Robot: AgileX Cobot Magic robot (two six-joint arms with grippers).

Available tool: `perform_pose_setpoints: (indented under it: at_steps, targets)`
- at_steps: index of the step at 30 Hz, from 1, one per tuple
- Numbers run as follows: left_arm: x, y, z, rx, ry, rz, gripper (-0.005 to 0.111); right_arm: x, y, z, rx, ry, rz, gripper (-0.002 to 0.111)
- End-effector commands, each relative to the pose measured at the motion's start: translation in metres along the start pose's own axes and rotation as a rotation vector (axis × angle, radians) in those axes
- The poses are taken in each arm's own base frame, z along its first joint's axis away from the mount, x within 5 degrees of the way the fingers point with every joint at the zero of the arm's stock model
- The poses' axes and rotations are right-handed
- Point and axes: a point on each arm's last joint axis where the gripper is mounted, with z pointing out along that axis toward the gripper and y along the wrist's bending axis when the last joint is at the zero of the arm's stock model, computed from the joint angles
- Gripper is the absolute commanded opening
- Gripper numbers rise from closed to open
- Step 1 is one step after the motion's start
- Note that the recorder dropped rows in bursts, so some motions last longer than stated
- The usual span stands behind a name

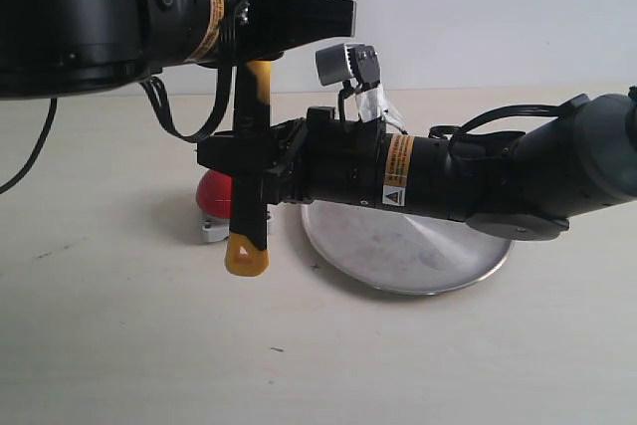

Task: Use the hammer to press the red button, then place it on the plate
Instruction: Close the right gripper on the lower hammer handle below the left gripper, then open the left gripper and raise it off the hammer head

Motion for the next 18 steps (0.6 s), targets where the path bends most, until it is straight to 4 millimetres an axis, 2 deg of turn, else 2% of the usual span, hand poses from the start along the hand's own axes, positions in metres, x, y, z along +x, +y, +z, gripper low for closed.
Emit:
perform_pose_setpoints:
  at_steps: [1, 12, 15, 18]
  targets:
    - [-0.0089, 0.0, -0.0048, 0.011, -0.047, 0.024, 0.0, -0.0021, -0.0016, 0.0004, 0.01, -0.009, 0.01, 0.0]
    - [-0.009, -0.0033, -0.0049, 0.048, -0.049, 0.023, 0.002, -0.0012, -0.001, 0.0004, 0.004, 0.0, 0.006, 0.0]
    - [-0.0089, -0.005, -0.005, 0.066, -0.048, 0.028, 0.015, -0.0001, -0.0006, 0.0004, -0.002, 0.012, 0.004, 0.0]
    - [-0.009, -0.006, -0.0051, 0.078, -0.049, 0.028, 0.04, 0.0007, -0.0017, 0.0004, 0.012, 0.021, 0.022, 0.0]
